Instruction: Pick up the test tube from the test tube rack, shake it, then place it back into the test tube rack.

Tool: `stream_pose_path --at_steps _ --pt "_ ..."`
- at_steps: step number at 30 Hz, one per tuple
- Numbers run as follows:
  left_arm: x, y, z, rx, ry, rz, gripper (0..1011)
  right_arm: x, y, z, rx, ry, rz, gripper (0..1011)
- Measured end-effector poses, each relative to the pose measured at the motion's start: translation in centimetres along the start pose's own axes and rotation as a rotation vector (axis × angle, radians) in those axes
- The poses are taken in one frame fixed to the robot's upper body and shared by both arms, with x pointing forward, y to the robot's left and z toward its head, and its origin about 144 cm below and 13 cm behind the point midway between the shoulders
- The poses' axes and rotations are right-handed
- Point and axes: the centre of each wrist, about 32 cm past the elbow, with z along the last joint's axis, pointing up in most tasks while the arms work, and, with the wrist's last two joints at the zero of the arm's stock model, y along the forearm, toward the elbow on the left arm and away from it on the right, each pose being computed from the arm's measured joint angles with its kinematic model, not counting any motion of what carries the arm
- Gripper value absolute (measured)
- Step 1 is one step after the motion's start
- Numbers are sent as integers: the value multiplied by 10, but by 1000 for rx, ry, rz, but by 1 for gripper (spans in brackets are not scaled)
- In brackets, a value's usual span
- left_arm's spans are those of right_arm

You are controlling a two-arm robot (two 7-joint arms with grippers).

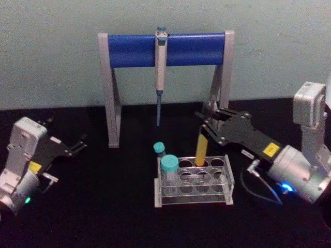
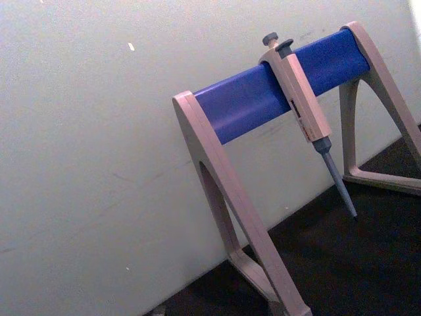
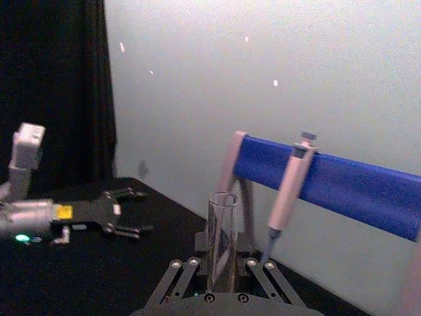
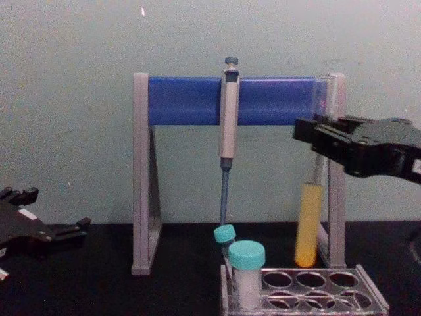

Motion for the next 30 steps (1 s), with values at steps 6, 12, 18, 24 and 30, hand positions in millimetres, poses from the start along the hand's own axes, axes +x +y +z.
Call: stream_pose_path --at_steps 6,12,18,24,30 --pt "0 0 0 0 0 0 1001 1 17 -3 35 20 28 241" --pt "0 0 0 0 0 0 1001 7 31 -5 64 16 23 240" --pt "0 0 0 0 0 0 1001 15 39 -6 71 -3 -18 240" --pt "0 0 0 0 0 0 1001 20 38 -6 66 -10 -49 241" --pt "0 0 0 0 0 0 1001 23 35 -5 61 -21 -68 240"
